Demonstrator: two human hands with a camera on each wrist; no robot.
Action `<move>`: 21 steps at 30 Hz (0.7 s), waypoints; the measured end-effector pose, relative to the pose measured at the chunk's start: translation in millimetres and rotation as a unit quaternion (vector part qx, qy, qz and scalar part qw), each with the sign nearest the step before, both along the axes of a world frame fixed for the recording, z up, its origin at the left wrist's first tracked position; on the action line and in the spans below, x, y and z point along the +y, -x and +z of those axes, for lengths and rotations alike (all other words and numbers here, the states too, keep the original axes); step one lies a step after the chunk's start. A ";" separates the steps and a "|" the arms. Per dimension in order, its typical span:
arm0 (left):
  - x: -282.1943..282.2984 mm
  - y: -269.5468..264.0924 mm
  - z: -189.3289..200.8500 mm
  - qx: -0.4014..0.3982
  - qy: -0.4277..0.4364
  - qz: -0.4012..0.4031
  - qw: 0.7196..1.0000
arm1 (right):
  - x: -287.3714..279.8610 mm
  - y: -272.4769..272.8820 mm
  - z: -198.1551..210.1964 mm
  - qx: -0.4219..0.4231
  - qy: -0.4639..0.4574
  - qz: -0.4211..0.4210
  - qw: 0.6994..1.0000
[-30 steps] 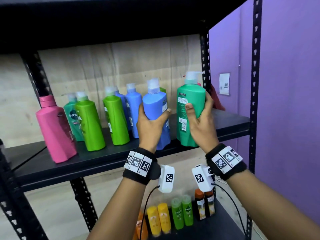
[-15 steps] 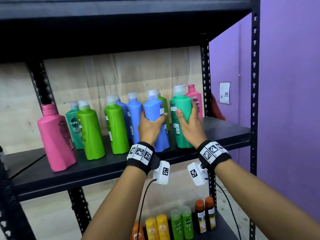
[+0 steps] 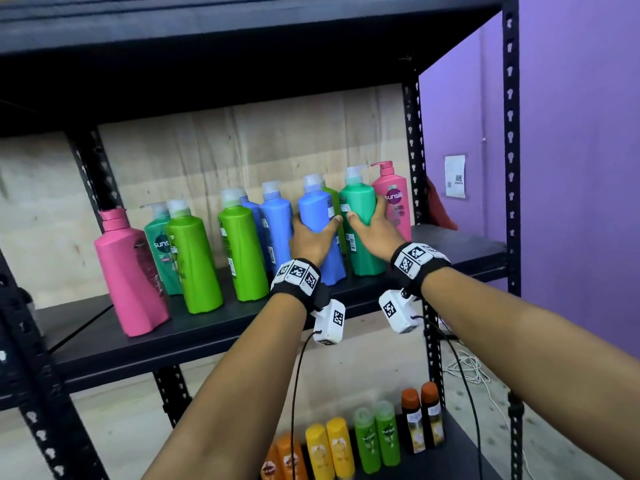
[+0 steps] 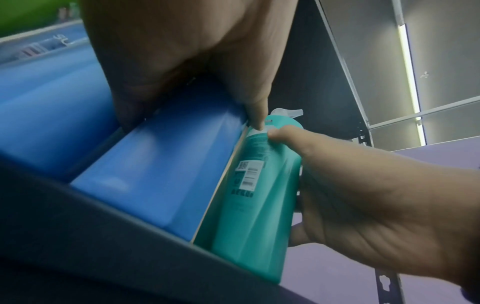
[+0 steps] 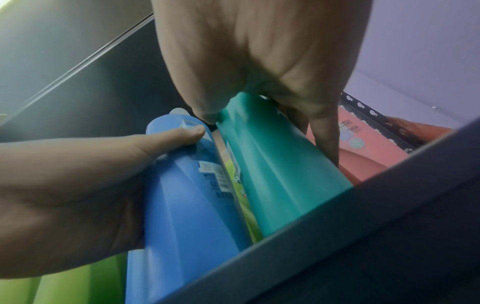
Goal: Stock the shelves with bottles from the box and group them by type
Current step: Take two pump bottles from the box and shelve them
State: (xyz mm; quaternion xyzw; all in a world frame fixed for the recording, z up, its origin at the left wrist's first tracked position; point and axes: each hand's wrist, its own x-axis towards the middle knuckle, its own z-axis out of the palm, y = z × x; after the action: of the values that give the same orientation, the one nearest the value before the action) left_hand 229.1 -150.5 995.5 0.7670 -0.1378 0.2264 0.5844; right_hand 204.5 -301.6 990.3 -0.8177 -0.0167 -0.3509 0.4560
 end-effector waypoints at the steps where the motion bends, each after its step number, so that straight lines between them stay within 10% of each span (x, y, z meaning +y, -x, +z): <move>1: 1.1 -0.3 -1.8 0.005 -0.013 0.000 1.000 | -1.2 0.4 -0.6 0.000 0.001 0.005 1.000; 21: -1.2 14.0 -6.2 0.047 -0.142 0.020 0.989 | -3.8 -1.9 2.6 0.084 0.111 -0.030 0.990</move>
State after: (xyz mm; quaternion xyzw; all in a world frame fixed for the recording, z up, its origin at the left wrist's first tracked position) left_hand 215.1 -151.8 989.3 0.8546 -0.1249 0.1798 0.4709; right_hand 206.5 -305.4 992.9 -0.8903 0.0076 -0.2901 0.3510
